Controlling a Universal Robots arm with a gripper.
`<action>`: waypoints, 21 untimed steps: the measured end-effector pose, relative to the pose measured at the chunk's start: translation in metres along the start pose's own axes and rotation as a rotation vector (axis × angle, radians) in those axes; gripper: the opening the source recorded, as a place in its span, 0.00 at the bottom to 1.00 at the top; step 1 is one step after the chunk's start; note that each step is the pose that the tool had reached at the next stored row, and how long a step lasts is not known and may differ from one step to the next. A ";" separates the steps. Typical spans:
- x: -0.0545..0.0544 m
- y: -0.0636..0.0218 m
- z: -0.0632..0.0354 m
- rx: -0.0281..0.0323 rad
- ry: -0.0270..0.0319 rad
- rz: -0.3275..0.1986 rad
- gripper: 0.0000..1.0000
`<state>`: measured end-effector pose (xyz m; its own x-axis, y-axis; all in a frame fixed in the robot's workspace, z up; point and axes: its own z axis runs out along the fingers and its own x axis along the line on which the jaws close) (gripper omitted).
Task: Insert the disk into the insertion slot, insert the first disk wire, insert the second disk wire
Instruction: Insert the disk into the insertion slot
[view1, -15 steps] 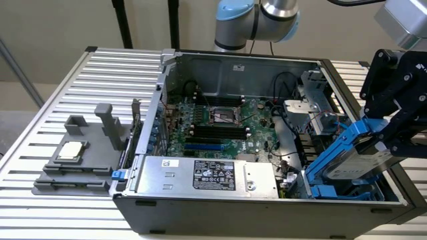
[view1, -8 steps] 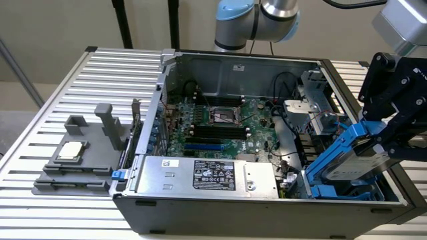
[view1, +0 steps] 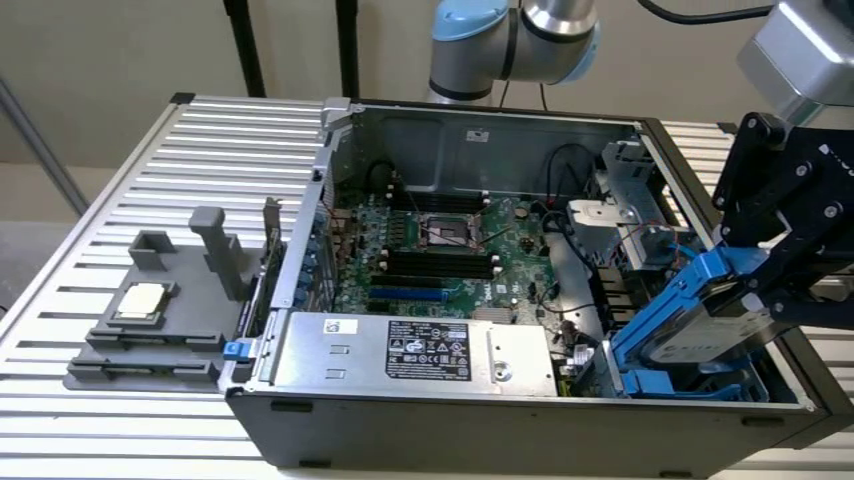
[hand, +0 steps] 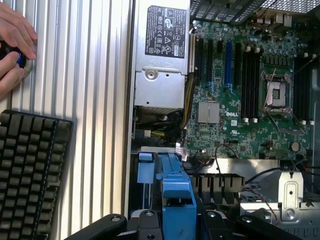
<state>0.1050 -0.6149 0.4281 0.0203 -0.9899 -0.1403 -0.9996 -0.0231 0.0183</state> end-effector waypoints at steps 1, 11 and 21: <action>0.000 0.0001 0.0004 0.0001 -0.0001 0.000 0.33; -0.005 0.0009 0.0022 -0.0008 0.0005 -0.007 0.33; -0.012 0.0007 0.0042 -0.0023 0.0004 -0.017 0.33</action>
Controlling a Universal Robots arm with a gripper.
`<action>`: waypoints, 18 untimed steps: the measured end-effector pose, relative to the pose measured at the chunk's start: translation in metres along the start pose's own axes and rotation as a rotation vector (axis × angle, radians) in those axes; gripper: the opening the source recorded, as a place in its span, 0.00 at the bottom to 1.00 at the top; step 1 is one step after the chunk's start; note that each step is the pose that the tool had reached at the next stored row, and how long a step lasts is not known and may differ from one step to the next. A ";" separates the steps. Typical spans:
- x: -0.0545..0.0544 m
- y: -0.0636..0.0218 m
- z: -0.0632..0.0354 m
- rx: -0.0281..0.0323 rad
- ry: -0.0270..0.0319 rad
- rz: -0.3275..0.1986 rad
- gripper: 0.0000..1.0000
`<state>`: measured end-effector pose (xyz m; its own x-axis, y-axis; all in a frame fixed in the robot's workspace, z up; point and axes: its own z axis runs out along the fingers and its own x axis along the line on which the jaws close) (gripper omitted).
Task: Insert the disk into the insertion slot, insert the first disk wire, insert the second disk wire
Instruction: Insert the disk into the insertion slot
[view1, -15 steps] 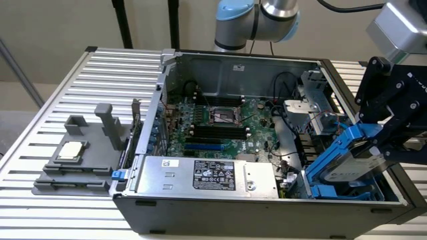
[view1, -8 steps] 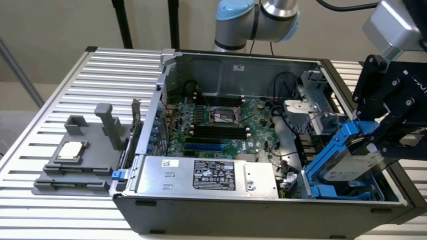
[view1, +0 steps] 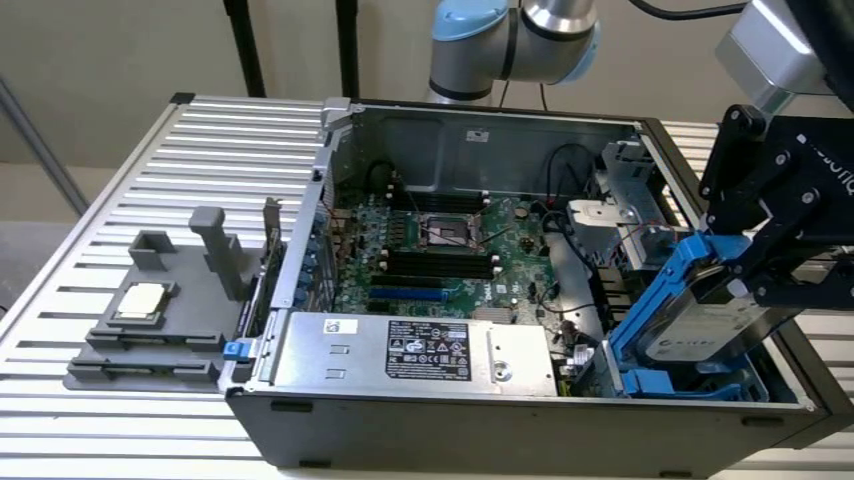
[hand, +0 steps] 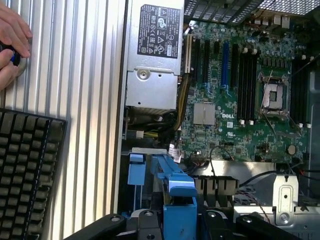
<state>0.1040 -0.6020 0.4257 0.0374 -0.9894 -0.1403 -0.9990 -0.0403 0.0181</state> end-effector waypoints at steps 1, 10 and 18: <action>0.000 0.0000 0.0000 -0.0002 0.0001 -0.001 0.33; -0.002 -0.0002 0.0005 -0.0017 -0.0008 -0.013 0.34; -0.002 -0.0006 0.0003 -0.0025 0.0004 -0.018 0.47</action>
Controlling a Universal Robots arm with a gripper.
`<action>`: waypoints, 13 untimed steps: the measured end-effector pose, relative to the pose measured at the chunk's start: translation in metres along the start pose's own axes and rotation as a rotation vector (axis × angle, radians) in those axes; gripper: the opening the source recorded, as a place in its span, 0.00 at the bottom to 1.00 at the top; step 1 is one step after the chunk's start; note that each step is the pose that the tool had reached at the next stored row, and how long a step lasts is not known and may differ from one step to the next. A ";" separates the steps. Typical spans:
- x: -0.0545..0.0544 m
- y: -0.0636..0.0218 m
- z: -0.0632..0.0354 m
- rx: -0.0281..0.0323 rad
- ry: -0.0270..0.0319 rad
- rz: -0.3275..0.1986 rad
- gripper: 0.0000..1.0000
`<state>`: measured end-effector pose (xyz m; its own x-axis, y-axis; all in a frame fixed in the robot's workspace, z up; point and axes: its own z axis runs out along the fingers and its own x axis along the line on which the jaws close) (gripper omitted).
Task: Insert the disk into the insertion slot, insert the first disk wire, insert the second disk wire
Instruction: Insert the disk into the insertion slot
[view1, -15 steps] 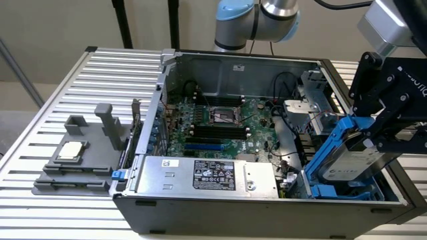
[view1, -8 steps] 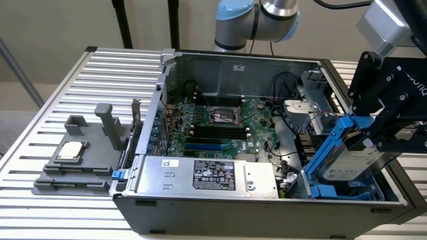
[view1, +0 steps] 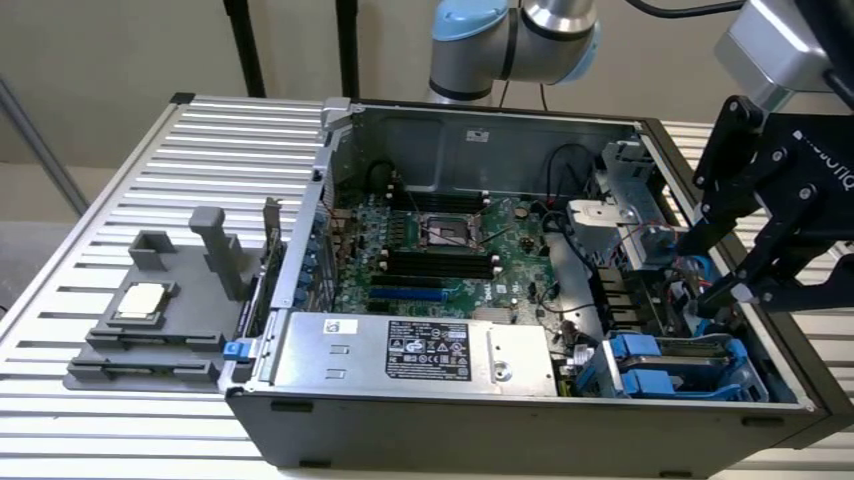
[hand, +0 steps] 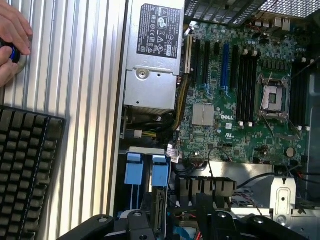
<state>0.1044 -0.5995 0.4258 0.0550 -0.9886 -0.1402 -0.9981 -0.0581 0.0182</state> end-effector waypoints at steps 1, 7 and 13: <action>0.000 -0.0001 0.0000 -0.0001 0.0000 -0.001 0.47; 0.000 -0.0064 -0.0001 -0.0002 0.0001 -0.001 0.47; 0.000 -0.0067 -0.0001 -0.0002 -0.0001 -0.001 0.47</action>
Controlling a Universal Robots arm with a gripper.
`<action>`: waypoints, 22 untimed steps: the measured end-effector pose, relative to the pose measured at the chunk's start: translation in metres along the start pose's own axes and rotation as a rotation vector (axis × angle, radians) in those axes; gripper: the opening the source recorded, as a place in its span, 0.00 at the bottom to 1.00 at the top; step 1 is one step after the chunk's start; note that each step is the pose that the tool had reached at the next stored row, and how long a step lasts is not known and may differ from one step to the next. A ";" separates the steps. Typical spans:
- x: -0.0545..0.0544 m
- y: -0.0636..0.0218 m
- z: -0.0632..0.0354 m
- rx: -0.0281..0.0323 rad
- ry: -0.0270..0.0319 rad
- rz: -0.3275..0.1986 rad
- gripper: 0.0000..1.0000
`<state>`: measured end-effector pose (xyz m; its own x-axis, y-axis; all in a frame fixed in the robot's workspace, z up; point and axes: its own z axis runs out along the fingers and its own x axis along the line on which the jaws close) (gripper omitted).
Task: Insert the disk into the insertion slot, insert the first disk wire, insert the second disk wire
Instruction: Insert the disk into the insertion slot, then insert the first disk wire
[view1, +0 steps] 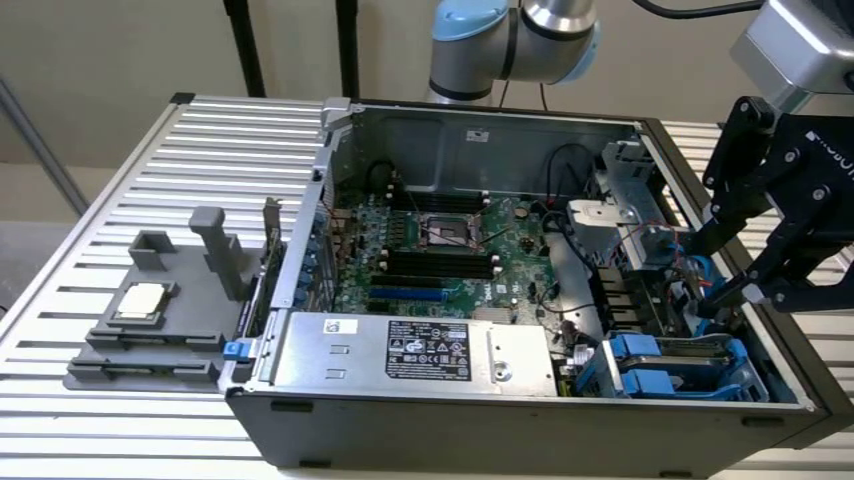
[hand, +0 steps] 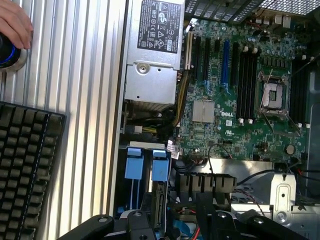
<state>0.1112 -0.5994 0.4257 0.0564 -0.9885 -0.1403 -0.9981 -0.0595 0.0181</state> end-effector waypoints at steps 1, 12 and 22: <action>0.000 0.0000 0.0000 0.0000 0.0000 0.000 0.47; 0.000 0.0000 0.0000 -0.0001 0.0000 0.000 0.47; 0.001 -0.0140 0.0010 -0.0001 -0.0003 -0.001 0.31</action>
<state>0.1252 -0.5993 0.4243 0.0574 -0.9884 -0.1407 -0.9980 -0.0605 0.0181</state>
